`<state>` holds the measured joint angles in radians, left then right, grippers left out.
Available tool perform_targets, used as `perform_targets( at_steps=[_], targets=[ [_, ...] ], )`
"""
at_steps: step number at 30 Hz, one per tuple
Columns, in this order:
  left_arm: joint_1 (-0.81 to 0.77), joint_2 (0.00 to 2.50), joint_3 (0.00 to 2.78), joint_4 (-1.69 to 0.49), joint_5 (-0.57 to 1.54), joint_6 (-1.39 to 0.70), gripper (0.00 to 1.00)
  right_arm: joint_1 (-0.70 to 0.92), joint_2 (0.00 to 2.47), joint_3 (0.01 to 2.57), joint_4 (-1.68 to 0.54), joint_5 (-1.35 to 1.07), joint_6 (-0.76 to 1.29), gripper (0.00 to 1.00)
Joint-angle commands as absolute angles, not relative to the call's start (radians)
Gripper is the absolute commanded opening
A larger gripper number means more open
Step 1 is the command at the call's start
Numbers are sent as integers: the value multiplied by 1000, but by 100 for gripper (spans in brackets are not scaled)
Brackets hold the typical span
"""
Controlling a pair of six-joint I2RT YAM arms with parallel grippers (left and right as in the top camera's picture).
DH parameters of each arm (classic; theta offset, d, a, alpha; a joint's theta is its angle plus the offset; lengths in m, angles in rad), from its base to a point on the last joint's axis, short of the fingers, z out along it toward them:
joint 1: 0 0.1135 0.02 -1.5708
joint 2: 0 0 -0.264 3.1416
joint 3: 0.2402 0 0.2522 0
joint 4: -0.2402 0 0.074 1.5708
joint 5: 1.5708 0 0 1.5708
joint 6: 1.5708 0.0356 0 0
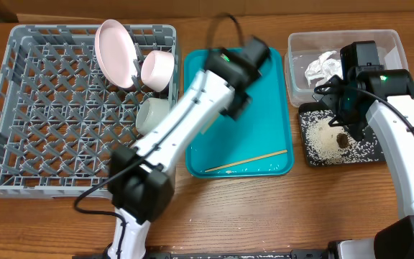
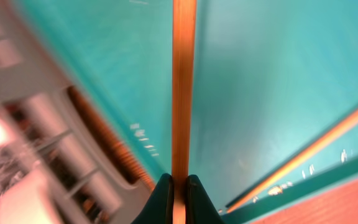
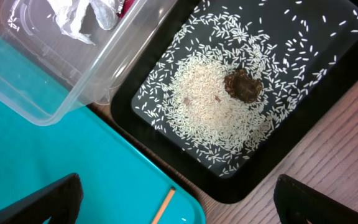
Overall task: Sort waste into correct bins and load items into the dishwasher
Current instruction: 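Carry the chopstick left and lower it upright into the rack, then open the left gripper to leave the chopstick in the rack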
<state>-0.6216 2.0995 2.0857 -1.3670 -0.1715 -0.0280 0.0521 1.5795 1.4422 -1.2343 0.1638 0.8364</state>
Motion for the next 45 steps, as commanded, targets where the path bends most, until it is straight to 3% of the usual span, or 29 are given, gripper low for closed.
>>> perform_targets(
  at_steps=[1, 10, 17, 22, 35, 36, 38, 40, 45],
  targets=[
    [-518, 2026, 2150, -1432, -192, -218, 4, 50, 1571, 1469, -1232, 175, 830, 100],
    [-259, 1776, 2071, -1531, -225, -263, 4, 50, 1571, 1469, -1232, 175, 829, 100],
    [-69, 1575, 1692, -1411, -221, -206, 4, 50, 1571, 1469, -1232, 175, 829, 100],
    [-51, 1551, 1506, -1317, -207, -102, 4, 50, 1571, 1469, -1232, 175, 830, 100],
    [-49, 1551, 1230, -1071, -239, -93, 4, 50, 1571, 1469, -1232, 175, 829, 100],
    [-49, 1551, 1230, -1067, -239, -93, 11, 50, 1571, 1469, -1232, 175, 829, 100],
    [-49, 1551, 1230, -1056, -239, -94, 34, 50, 1571, 1469, -1232, 175, 830, 100],
    [-49, 1551, 1235, -1047, -239, -112, 46, 50, 1571, 1469, -1232, 175, 829, 100],
    [-54, 1549, 1326, -1072, -209, -146, 52, 50, 1571, 1469, -1232, 175, 829, 100]
  ],
)
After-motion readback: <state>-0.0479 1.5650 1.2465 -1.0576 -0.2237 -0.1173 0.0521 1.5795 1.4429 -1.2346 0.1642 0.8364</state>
